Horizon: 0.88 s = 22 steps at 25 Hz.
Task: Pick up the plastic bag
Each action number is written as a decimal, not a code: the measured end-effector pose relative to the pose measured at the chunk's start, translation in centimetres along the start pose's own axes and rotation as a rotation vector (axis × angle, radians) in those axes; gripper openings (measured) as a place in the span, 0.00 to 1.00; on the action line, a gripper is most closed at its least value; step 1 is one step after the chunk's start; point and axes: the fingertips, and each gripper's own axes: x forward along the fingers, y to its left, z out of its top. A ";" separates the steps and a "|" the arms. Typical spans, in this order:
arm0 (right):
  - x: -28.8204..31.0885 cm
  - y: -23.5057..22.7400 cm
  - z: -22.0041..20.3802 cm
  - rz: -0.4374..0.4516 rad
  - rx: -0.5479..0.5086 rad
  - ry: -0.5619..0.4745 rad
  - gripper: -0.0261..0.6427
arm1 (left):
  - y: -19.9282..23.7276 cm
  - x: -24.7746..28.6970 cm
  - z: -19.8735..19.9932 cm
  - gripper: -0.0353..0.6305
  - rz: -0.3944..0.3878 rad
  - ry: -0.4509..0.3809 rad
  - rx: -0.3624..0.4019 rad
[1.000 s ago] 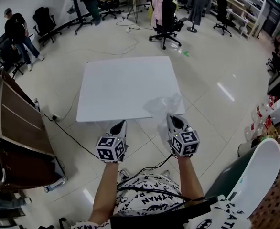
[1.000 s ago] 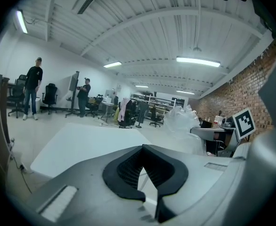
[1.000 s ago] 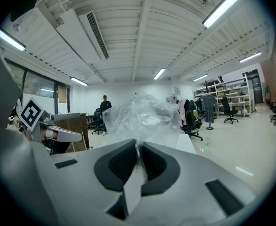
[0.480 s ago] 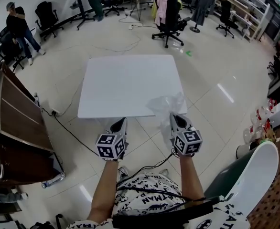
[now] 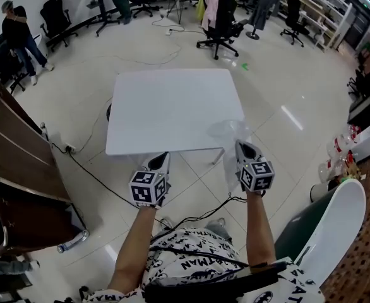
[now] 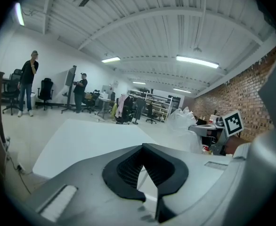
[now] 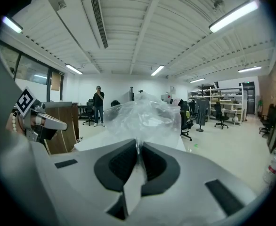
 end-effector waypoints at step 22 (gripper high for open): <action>24.3 -6.4 4.7 0.420 -0.499 0.097 0.06 | 7.9 6.0 -1.9 0.06 0.175 0.105 -0.146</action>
